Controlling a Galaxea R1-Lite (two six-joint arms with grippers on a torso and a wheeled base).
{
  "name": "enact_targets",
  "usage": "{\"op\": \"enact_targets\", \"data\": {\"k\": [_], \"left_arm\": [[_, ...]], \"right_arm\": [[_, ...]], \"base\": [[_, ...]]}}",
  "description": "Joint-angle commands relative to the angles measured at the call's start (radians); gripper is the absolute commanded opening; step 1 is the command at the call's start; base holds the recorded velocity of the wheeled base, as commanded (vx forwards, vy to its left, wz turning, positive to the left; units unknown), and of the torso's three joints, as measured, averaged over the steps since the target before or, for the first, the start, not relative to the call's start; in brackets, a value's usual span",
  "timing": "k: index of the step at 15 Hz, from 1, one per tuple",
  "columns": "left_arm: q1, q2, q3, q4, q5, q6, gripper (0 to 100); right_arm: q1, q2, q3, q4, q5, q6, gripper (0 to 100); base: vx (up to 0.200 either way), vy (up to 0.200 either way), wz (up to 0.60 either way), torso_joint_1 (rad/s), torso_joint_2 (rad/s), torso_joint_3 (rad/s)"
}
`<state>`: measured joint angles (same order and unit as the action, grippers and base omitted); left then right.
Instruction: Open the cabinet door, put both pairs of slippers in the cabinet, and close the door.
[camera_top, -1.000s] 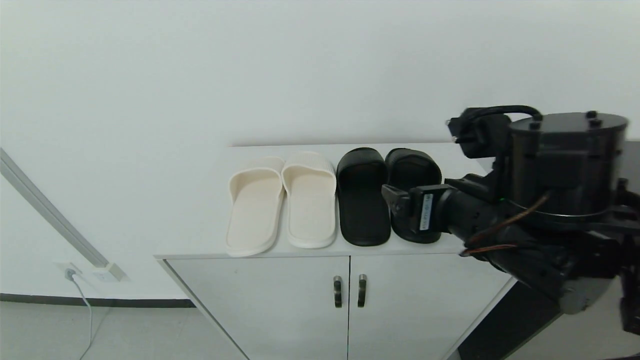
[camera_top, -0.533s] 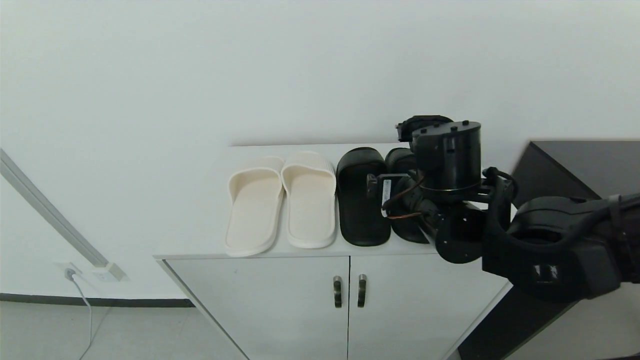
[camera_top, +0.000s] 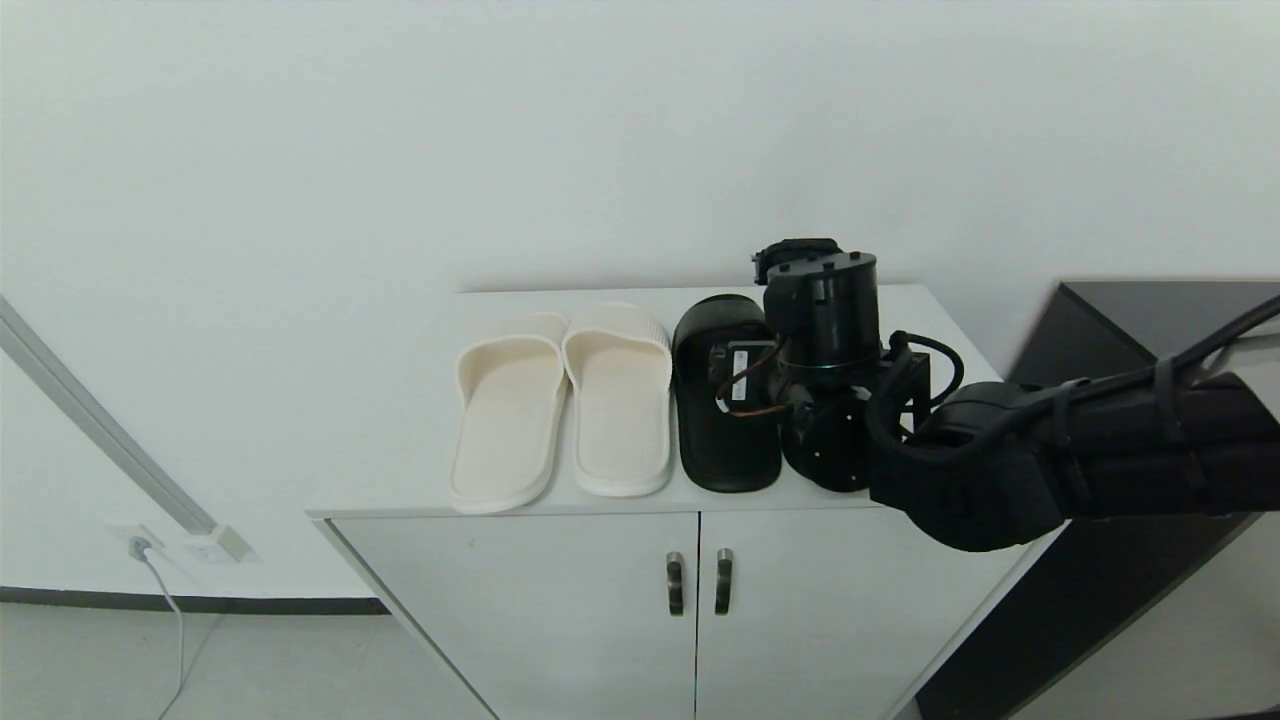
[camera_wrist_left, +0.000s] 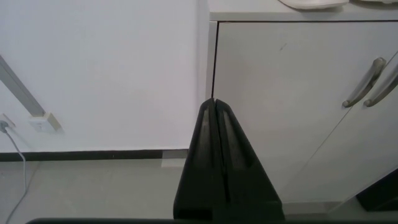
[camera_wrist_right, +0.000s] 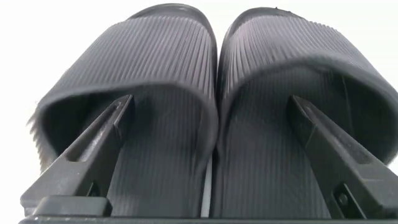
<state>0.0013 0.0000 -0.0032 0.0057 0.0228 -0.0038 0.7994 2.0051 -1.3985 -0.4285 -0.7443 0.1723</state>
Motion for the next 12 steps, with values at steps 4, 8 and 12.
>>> {"op": "enact_targets", "data": {"k": [4, 8, 12], "left_arm": [[0.0, 0.002, 0.0, 0.0, 0.0, -0.015, 0], [0.0, 0.002, 0.0, 0.0, 0.0, -0.015, 0], [0.0, 0.002, 0.0, 0.0, 0.0, -0.013, 0]], "right_arm": [[-0.026, 0.04, -0.027, -0.064, -0.001, -0.047, 100], [-0.032, 0.043, -0.025, -0.064, 0.0, -0.047, 0], [-0.032, 0.001, -0.019, -0.059, 0.0, -0.059, 0]], "base": [[0.0, 0.0, 0.0, 0.0, 0.0, 0.0], [0.0, 0.0, 0.0, 0.0, 0.0, 0.0], [0.0, 0.0, 0.0, 0.0, 0.0, 0.0]]}}
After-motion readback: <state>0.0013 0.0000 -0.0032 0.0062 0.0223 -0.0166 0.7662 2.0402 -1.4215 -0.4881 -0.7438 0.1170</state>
